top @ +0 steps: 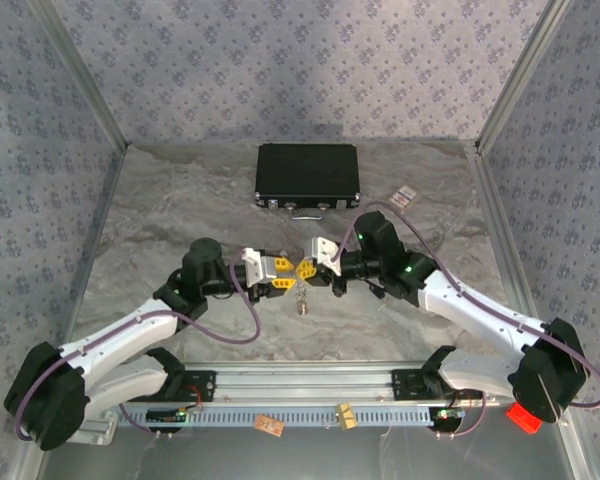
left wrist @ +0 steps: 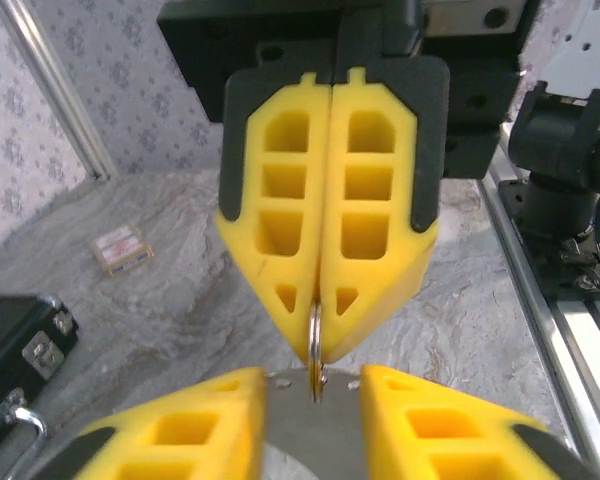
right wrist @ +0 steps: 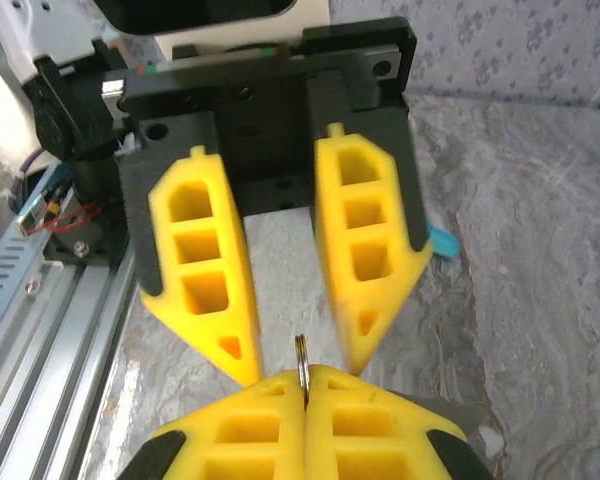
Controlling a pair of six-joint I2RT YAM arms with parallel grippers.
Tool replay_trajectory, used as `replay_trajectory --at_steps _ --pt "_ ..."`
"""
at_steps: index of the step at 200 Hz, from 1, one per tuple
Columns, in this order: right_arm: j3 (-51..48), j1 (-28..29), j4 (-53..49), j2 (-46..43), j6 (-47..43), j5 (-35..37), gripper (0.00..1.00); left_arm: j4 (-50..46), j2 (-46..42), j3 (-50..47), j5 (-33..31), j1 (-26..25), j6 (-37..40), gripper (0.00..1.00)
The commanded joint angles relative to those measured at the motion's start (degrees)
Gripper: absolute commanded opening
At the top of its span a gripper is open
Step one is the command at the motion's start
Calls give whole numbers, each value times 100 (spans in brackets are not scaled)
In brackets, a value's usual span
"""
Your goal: Put the keys on the keyring
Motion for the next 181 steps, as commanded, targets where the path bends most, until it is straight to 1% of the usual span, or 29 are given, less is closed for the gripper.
replay_trajectory --at_steps 1,16,33,71,92,126,160,171,181 --pt "629 138 -1265 24 -770 696 0 -853 -158 318 -358 -96 372 32" --pt "933 257 -1866 110 -1124 1123 0 -1149 -134 434 -442 -180 541 32" --pt "1255 384 -2369 256 -1384 1501 0 -1202 -70 498 -456 -254 638 29" --pt "1779 607 -2989 541 -1658 1950 0 -1103 86 590 -402 -329 679 27" --pt "1909 680 -3097 643 -1692 1990 0 -1041 124 588 -376 -331 679 26" --pt "1979 777 -3078 754 -1668 1896 0 -889 194 583 -331 -333 626 19" --pt "1962 821 -2964 812 -1534 1847 0 -687 240 562 -296 -340 530 15" --pt "1914 819 -2873 793 -1457 1805 0 -643 264 556 -288 -339 516 11" --pt "1839 817 -2841 754 -1384 1787 0 -609 275 556 -295 -332 512 3"
